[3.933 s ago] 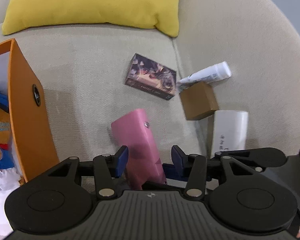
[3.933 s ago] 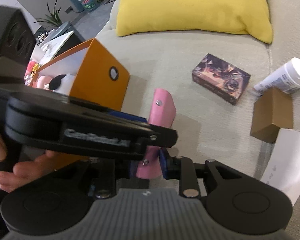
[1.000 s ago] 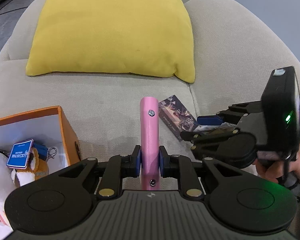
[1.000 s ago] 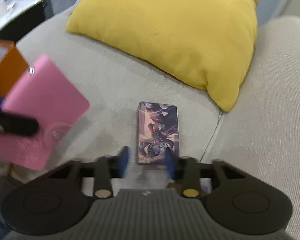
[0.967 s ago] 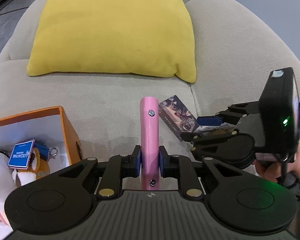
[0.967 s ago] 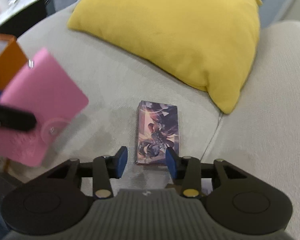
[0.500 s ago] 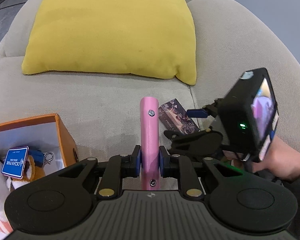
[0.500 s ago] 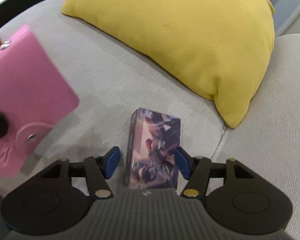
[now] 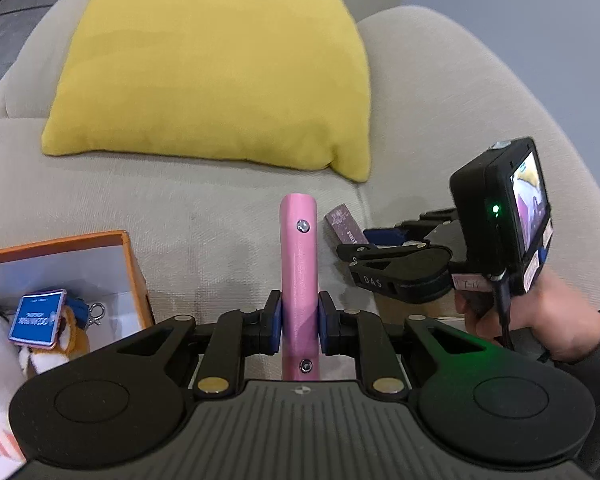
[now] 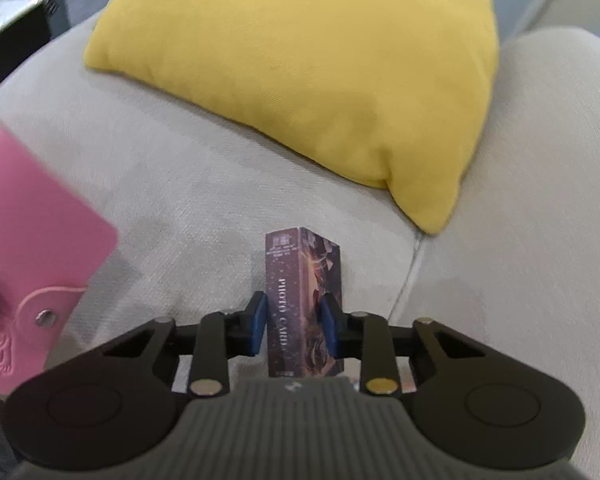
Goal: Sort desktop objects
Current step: 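Lower pink card holder and photo card box into the white box with both grippers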
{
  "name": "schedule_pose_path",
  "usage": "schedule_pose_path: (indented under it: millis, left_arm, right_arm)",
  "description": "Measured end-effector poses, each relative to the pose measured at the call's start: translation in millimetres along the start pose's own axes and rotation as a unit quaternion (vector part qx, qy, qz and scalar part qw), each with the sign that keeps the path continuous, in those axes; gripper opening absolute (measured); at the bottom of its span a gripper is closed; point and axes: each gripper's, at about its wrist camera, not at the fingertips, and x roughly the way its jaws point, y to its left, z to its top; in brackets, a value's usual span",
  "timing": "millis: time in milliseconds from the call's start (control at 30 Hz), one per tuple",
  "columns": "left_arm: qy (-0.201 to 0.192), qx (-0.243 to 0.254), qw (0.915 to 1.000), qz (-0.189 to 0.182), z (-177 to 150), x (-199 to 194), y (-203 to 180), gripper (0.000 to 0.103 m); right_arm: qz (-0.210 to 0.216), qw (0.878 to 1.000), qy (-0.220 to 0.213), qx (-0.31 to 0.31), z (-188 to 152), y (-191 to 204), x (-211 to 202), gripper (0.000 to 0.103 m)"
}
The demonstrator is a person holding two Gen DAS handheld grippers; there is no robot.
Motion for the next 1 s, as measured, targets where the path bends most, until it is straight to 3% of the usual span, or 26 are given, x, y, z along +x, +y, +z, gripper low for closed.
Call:
schedule_pose_path:
  millis: [100,233,400,667,1000]
  left_arm:
    - [-0.014,0.003,0.9999,-0.008,-3.3,-20.9,-0.6,0.02]
    - [-0.038,0.004,0.9991,-0.019,-11.4,-54.7,4.0,0.02]
    - [-0.062,0.002,0.9979,-0.021,-21.3,-88.8,10.2,0.02]
    - [-0.087,-0.031,0.9957,0.007,-40.6,-136.1,46.8,0.02]
    - [-0.041,-0.103,0.9937,-0.013,-57.4,-93.2,98.1,0.019]
  right_arm:
    - [0.049,0.997,0.0,0.06,-4.8,-8.9,-19.1,0.028]
    - [0.131,0.982,0.022,0.132,-22.2,-10.3,-37.2,0.024]
    - [0.108,0.986,0.046,0.119,-43.1,11.5,-30.5,0.024]
    - [0.07,0.99,0.038,0.113,-47.8,23.6,-28.0,0.024]
    - [0.194,0.959,-0.067,0.197,-55.9,42.6,-119.9,0.024]
